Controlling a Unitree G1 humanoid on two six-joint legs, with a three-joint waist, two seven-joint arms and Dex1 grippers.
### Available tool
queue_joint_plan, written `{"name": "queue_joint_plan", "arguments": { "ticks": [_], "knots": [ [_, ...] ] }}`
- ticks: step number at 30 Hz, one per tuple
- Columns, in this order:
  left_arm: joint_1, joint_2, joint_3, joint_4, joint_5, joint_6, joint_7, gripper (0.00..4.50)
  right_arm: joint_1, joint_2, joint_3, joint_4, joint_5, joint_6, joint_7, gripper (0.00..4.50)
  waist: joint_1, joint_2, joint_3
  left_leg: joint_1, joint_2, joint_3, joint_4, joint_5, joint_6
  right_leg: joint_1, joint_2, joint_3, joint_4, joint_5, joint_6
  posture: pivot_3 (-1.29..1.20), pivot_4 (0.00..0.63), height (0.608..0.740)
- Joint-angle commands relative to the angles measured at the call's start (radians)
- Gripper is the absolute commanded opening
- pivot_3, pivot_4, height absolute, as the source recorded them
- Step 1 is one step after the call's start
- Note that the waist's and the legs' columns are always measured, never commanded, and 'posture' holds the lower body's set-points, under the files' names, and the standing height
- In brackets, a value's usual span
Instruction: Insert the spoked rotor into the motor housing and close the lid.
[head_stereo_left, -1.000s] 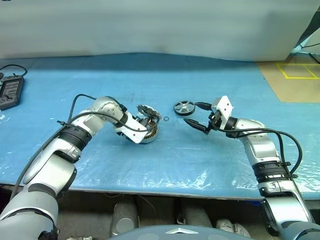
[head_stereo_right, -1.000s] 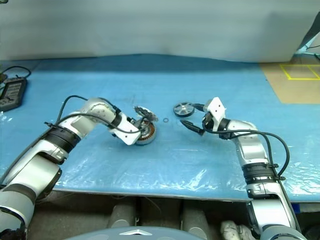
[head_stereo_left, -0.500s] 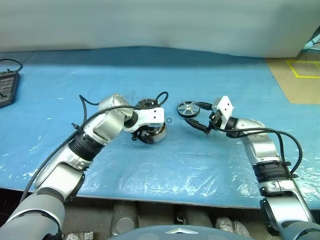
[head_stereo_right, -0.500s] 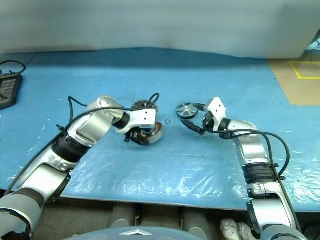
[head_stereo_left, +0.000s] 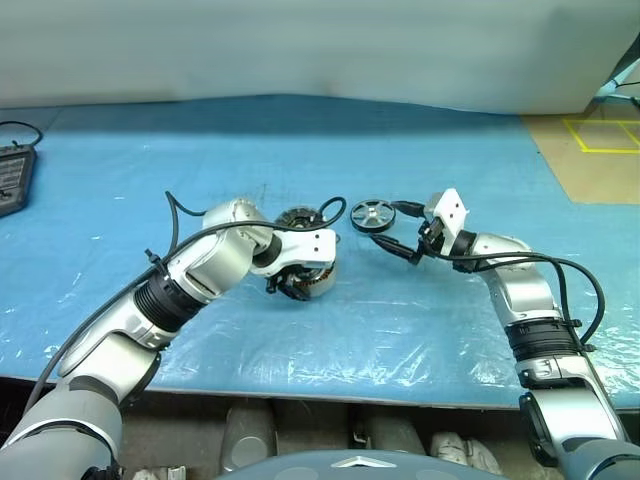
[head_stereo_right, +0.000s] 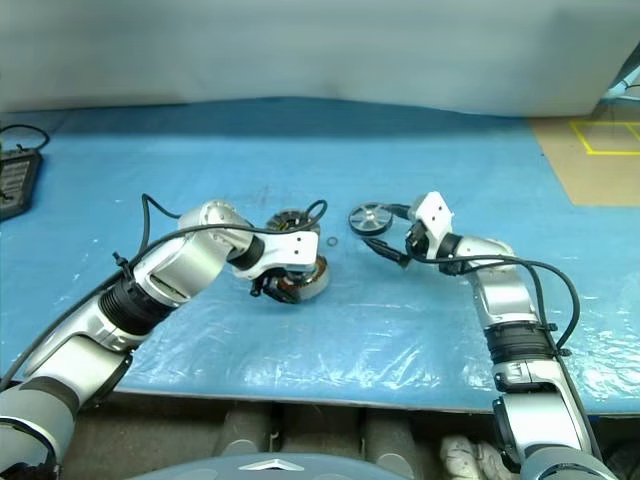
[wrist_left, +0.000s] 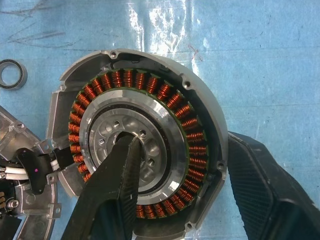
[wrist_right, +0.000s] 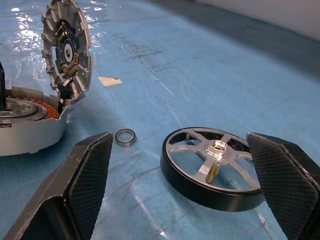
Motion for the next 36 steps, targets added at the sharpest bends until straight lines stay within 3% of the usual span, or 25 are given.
{"name": "queue_joint_plan", "arguments": {
  "ticks": [1, 5, 14, 18, 26, 29, 36],
  "knots": [
    [0.008, 0.009, -0.023, -0.008, -0.031, -0.027, 0.003, 3.10, -0.022, -0.013, -0.017, -0.010, 0.006, -0.022, 0.006, 4.50, 0.001, 0.000, 0.000, 0.000, 0.000, 0.000, 0.000, 0.000, 0.000, 0.000, 0.000, 0.000, 0.000, 0.000, 0.000, 0.00, 0.150, 0.740],
    [0.004, 0.024, -0.016, -0.020, -0.055, -0.015, 0.010, 4.42, -0.036, -0.011, -0.012, 0.005, 0.004, -0.028, 0.012, 4.50, 0.000, 0.000, 0.000, -0.001, 0.000, 0.000, 0.002, 0.000, 0.000, 0.000, 0.000, 0.000, 0.001, 0.000, 0.000, 0.00, 0.150, 0.740],
    [-0.052, 0.079, 0.070, -0.081, -0.178, 0.124, 0.013, 4.47, -0.071, 0.015, 0.001, 0.050, 0.007, -0.042, 0.041, 4.50, -0.002, 0.000, 0.000, 0.000, 0.000, 0.000, 0.004, 0.000, 0.000, 0.000, 0.000, 0.000, 0.005, 0.000, 0.000, 0.00, 0.150, 0.740],
    [-0.004, 0.168, 0.150, -0.227, -0.309, 0.181, -0.037, 4.47, -0.073, 0.034, 0.000, 0.046, 0.036, -0.005, 0.076, 4.50, -0.003, 0.000, 0.001, 0.000, 0.000, 0.000, 0.003, 0.000, 0.000, -0.001, 0.000, 0.000, 0.005, 0.000, 0.000, 0.00, 0.150, 0.740],
    [0.217, 0.273, 0.469, -0.344, -0.637, 0.148, -0.086, 4.47, -0.060, 0.055, 0.009, 0.029, 0.068, 0.059, 0.147, 4.50, -0.004, 0.000, 0.001, -0.001, 0.000, 0.000, 0.002, 0.000, -0.001, -0.002, 0.000, 0.000, 0.005, 0.000, 0.000, 0.00, 0.150, 0.740],
    [0.293, 0.253, 0.560, -0.300, -0.685, 0.077, -0.042, 4.47, -0.062, 0.060, 0.015, 0.043, 0.061, 0.062, 0.162, 4.50, -0.003, 0.000, 0.001, -0.001, 0.000, 0.000, 0.004, 0.000, -0.001, -0.002, 0.000, 0.000, 0.006, 0.000, 0.000, 0.00, 0.150, 0.740],
    [0.464, 0.023, 0.749, -0.168, -0.592, -0.285, 0.331, 4.47, -0.067, 0.058, 0.041, 0.057, 0.053, 0.082, 0.219, 4.50, 0.000, -0.001, 0.001, -0.002, 0.002, 0.000, 0.007, -0.001, 0.000, -0.001, 0.000, 0.000, 0.007, 0.000, 0.000, 0.00, 0.150, 0.740]
  ]
}}
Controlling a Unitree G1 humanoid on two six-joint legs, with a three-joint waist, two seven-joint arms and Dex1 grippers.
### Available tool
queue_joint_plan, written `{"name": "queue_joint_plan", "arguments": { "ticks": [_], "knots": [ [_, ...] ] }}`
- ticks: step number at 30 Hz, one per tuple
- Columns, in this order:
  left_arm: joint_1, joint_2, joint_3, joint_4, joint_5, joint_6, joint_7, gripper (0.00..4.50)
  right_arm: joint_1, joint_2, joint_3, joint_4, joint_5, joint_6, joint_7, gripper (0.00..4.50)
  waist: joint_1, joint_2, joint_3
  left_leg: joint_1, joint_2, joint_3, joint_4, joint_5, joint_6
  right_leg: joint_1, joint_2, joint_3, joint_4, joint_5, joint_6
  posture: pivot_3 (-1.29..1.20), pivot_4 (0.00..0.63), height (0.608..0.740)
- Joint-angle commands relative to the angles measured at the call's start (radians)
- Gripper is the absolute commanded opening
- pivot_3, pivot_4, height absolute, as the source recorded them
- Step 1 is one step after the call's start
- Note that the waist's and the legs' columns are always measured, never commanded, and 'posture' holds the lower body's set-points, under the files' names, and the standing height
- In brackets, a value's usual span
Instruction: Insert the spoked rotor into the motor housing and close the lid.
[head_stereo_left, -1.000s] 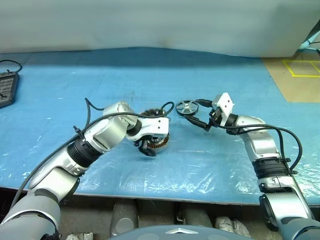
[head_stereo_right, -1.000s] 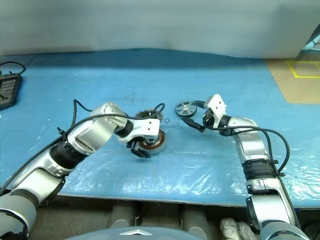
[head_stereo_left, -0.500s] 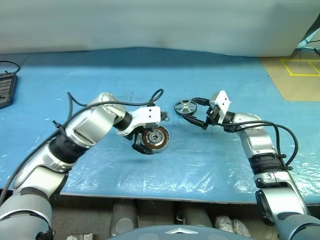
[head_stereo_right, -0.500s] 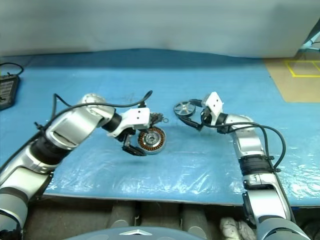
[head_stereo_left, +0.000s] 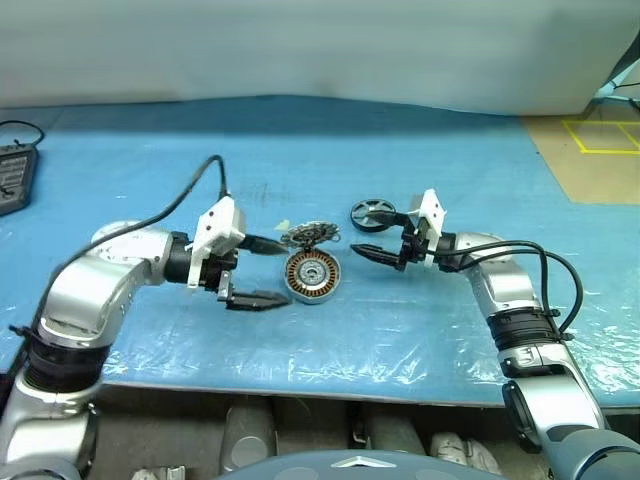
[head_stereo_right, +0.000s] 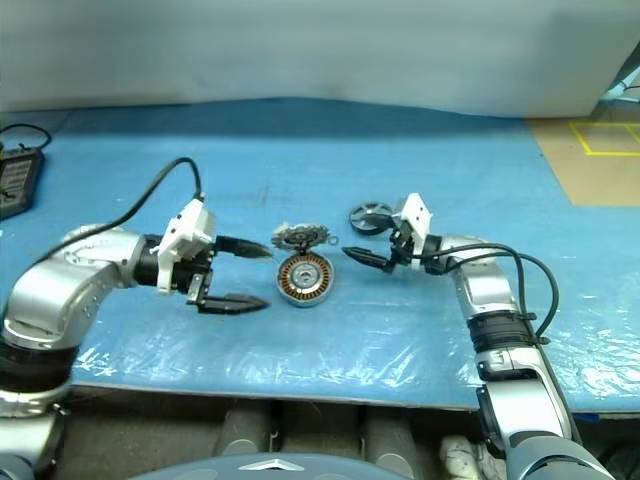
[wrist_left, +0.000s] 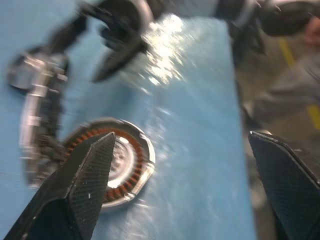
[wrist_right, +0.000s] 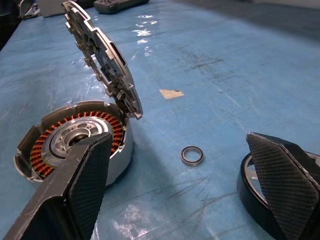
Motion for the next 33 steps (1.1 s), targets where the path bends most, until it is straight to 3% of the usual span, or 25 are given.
{"name": "queue_joint_plan", "arguments": {
  "ticks": [1, 6, 15, 22, 33],
  "knots": [
    [0.021, -0.089, 0.089, 0.065, 0.059, -0.178, 0.210, 4.47, -0.015, -0.004, 0.014, 0.001, 0.010, 0.008, 0.032, 4.50, 0.001, 0.000, 0.000, 0.000, 0.000, 0.000, 0.000, 0.000, 0.000, 0.000, 0.000, 0.000, 0.000, 0.000, 0.000, 0.00, 0.150, 0.740],
    [0.100, -0.157, 0.125, 0.164, 0.028, -0.300, 0.260, 4.47, -0.042, 0.013, 0.039, 0.071, -0.026, -0.028, 0.033, 4.50, -0.006, -0.001, 0.000, 0.000, 0.000, 0.000, 0.001, 0.000, 0.001, 0.000, 0.000, 0.000, 0.001, 0.000, 0.000, 0.00, 0.150, 0.740],
    [0.201, -0.095, 0.079, 0.252, 0.060, -0.459, 0.186, 4.47, -0.144, 0.058, 0.066, 0.297, -0.084, -0.116, 0.044, 4.50, -0.013, -0.001, 0.000, 0.001, 0.001, 0.000, 0.001, -0.001, 0.003, -0.001, 0.000, 0.000, 0.003, 0.000, 0.000, 0.00, 0.150, 0.740],
    [0.201, -0.112, 0.041, 0.287, 0.061, -0.493, 0.212, 4.47, -0.237, 0.106, 0.069, 0.489, -0.135, -0.197, 0.008, 4.50, -0.015, -0.001, 0.000, 0.000, 0.001, 0.001, 0.002, -0.001, 0.003, -0.002, 0.000, 0.000, 0.003, 0.000, 0.000, 0.00, 0.150, 0.740],
    [0.214, -0.116, 0.012, 0.306, 0.076, -0.526, 0.234, 4.47, -0.305, 0.179, 0.070, 0.631, -0.183, -0.283, -0.081, 4.50, -0.020, -0.001, 0.000, 0.000, 0.002, 0.001, 0.002, -0.001, 0.004, -0.002, 0.000, 0.000, 0.004, 0.000, 0.000, 0.00, 0.150, 0.740]
  ]
}}
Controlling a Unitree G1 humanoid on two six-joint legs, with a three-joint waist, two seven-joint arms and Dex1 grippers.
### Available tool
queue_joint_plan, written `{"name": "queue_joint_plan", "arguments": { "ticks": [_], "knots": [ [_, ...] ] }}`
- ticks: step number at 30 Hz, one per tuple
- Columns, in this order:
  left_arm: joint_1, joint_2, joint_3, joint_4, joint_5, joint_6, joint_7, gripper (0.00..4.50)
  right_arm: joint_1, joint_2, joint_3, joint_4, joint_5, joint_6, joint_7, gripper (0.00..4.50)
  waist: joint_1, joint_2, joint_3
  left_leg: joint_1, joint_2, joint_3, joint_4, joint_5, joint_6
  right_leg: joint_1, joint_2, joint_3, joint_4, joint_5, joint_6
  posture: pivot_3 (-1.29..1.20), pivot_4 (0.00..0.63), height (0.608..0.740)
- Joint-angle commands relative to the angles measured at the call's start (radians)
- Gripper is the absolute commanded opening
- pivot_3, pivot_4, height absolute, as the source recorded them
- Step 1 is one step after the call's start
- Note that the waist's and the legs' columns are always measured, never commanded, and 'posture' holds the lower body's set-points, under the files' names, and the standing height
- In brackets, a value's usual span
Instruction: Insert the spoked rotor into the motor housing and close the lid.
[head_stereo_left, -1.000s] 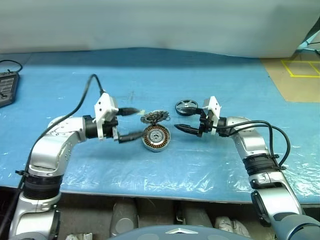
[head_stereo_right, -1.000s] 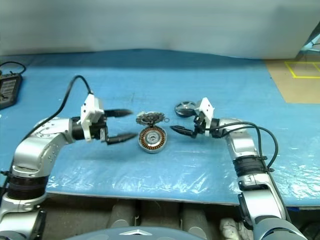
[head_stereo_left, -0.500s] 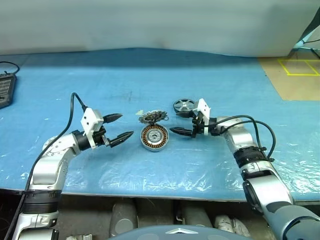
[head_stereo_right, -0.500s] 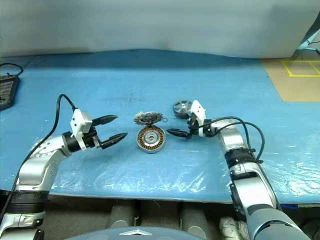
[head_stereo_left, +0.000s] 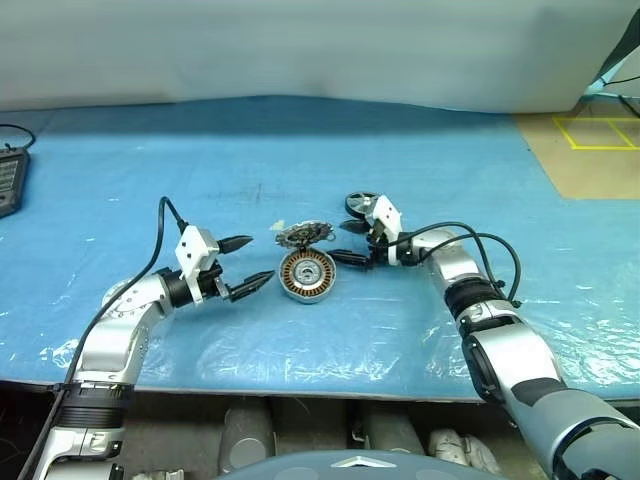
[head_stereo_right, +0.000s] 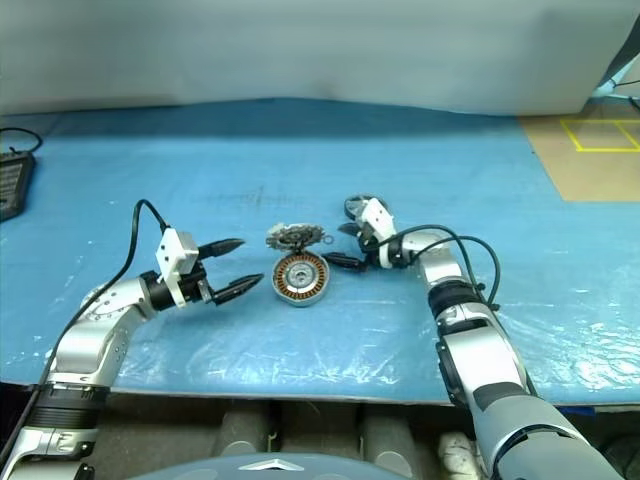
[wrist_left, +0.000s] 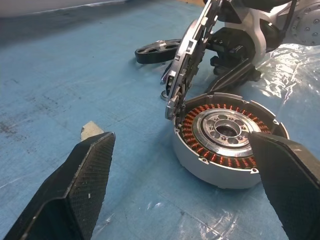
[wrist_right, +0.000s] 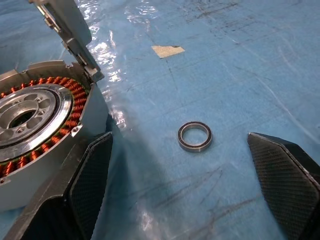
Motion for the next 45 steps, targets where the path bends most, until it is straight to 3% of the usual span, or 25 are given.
{"name": "queue_joint_plan", "arguments": {
  "ticks": [1, 2, 5, 14, 15, 23, 36, 45],
  "knots": [
    [0.003, 0.003, -0.007, -0.004, 0.002, -0.026, 0.009, 4.47, -0.029, 0.022, -0.003, 0.028, -0.028, -0.039, -0.042, 4.50, -0.001, 0.000, 0.000, 0.000, 0.000, 0.000, 0.000, 0.000, 0.000, 0.000, 0.000, 0.000, 0.000, 0.000, 0.000, 0.00, 0.150, 0.740],
    [0.002, 0.004, -0.007, -0.003, 0.002, -0.026, 0.009, 4.47, -0.031, 0.026, -0.001, 0.036, -0.035, -0.045, -0.050, 4.50, -0.001, 0.000, 0.000, 0.000, 0.000, 0.000, 0.000, 0.000, 0.000, 0.000, 0.000, 0.000, 0.000, 0.000, 0.000, 0.00, 0.150, 0.740],
    [0.002, 0.005, -0.011, -0.003, 0.002, -0.029, 0.014, 4.50, -0.033, 0.038, -0.002, 0.059, -0.052, -0.063, -0.073, 3.87, -0.001, 0.000, 0.000, 0.000, 0.000, 0.000, 0.000, 0.000, 0.000, 0.000, 0.000, 0.000, 0.000, 0.000, 0.000, 0.00, 0.150, 0.740],
    [0.008, 0.012, -0.009, -0.008, -0.006, -0.026, 0.023, 4.50, -0.020, 0.045, 0.004, 0.090, -0.095, -0.093, -0.116, 0.69, -0.002, 0.000, 0.000, 0.000, 0.000, 0.000, 0.000, 0.000, 0.000, 0.000, 0.000, 0.000, 0.000, 0.000, 0.000, 0.00, 0.150, 0.740],
    [0.007, 0.014, -0.009, -0.009, -0.009, -0.023, 0.019, 4.50, -0.016, 0.043, 0.003, 0.087, -0.095, -0.093, -0.113, 0.54, -0.002, 0.000, 0.000, 0.000, 0.000, 0.000, 0.000, 0.000, 0.000, 0.000, 0.000, 0.000, 0.000, 0.000, 0.000, 0.00, 0.150, 0.740],
    [0.033, 0.037, -0.016, -0.020, -0.034, -0.035, -0.040, 4.50, 0.042, -0.002, -0.002, -0.008, -0.071, -0.073, -0.024, 0.56, -0.001, 0.000, 0.000, 0.000, 0.000, 0.000, 0.000, 0.000, 0.000, 0.000, 0.000, 0.000, 0.000, 0.000, 0.000, 0.00, 0.150, 0.740],
    [0.073, 0.022, -0.055, -0.013, -0.024, -0.167, -0.120, 4.50, 0.194, -0.155, -0.005, -0.564, 0.080, 0.171, 0.177, 0.56, -0.002, 0.000, 0.000, 0.001, 0.000, 0.001, -0.001, 0.000, 0.000, 0.000, 0.000, 0.001, 0.000, 0.000, 0.000, 0.00, 0.150, 0.740],
    [0.079, 0.009, -0.073, 0.027, -0.008, -0.220, -0.110, 4.50, 0.239, -0.100, 0.083, -0.761, 0.132, 0.328, 0.197, 0.56, -0.001, 0.000, 0.000, 0.001, 0.000, 0.001, -0.001, 0.000, 0.000, 0.000, 0.000, 0.001, -0.001, 0.000, 0.000, 0.00, 0.150, 0.740]
  ]
}}
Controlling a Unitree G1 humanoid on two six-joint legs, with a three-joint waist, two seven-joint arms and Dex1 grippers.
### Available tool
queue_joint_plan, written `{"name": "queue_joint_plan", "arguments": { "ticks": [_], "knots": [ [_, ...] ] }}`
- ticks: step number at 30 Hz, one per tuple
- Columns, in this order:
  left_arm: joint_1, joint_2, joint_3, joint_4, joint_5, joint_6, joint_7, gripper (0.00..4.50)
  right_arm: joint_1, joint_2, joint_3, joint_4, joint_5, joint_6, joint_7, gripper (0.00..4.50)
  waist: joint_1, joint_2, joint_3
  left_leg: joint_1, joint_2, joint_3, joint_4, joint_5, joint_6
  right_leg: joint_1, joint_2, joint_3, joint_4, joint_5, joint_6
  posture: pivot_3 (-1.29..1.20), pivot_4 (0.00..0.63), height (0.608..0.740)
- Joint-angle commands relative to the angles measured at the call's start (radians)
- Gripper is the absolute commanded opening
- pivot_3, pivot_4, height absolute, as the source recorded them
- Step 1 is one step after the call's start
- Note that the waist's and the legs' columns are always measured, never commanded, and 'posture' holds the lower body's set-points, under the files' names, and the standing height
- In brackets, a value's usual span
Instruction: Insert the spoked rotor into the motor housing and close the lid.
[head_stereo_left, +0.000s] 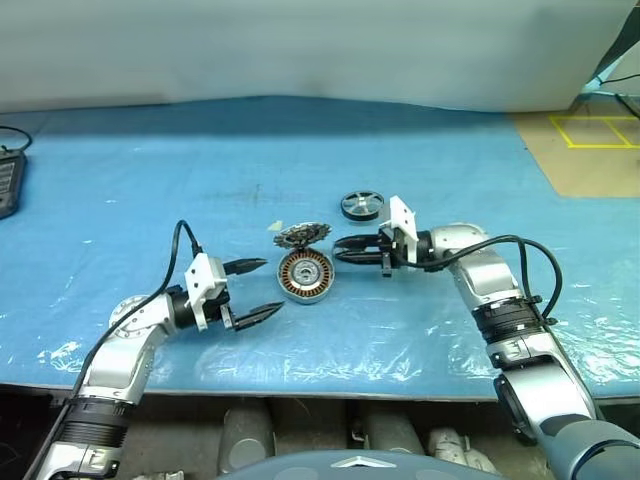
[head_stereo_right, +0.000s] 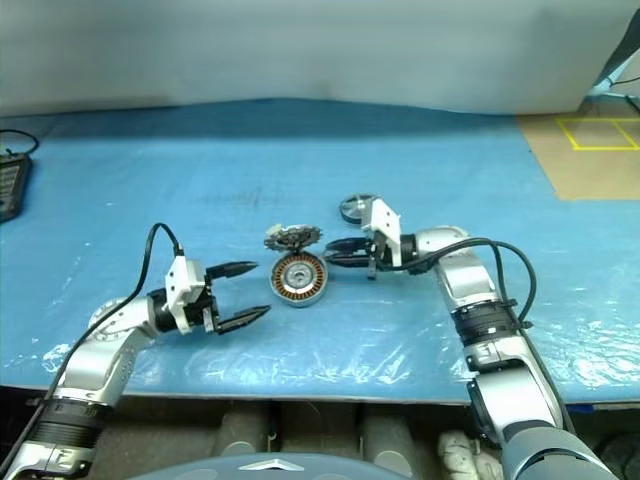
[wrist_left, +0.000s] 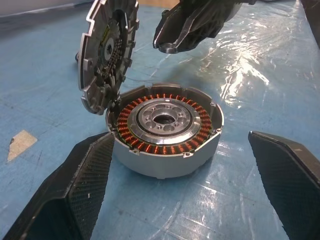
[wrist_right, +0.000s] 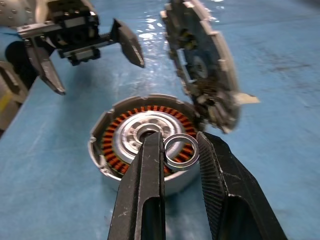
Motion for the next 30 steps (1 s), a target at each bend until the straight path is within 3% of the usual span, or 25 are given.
{"name": "queue_joint_plan", "arguments": {
  "ticks": [1, 9, 30],
  "knots": [
    [0.006, 0.001, 0.003, -0.013, -0.001, -0.030, 0.007, 4.50, 0.002, 0.037, 0.031, -0.057, 0.023, 0.020, -0.011, 0.56, -0.001, 0.000, 0.000, 0.000, 0.000, 0.000, 0.000, 0.000, 0.000, 0.000, 0.000, 0.000, 0.000, 0.000, 0.000, 0.00, 0.150, 0.740],
    [-0.003, -0.005, -0.009, -0.002, 0.018, -0.043, 0.021, 4.50, -0.031, 0.102, 0.075, 0.023, -0.014, -0.005, -0.053, 0.56, -0.002, 0.000, 0.000, 0.000, 0.000, 0.000, 0.000, -0.002, -0.003, 0.000, 0.000, 0.000, 0.000, 0.000, 0.000, 0.00, 0.150, 0.740],
    [-0.013, -0.007, -0.008, 0.017, 0.029, -0.060, 0.041, 4.50, -0.057, 0.137, 0.086, 0.133, -0.036, -0.051, -0.058, 0.56, -0.001, 0.000, 0.000, 0.000, 0.000, 0.000, 0.000, -0.002, -0.003, 0.000, 0.000, 0.000, 0.000, 0.000, 0.000, 0.00, 0.150, 0.740]
  ]
}}
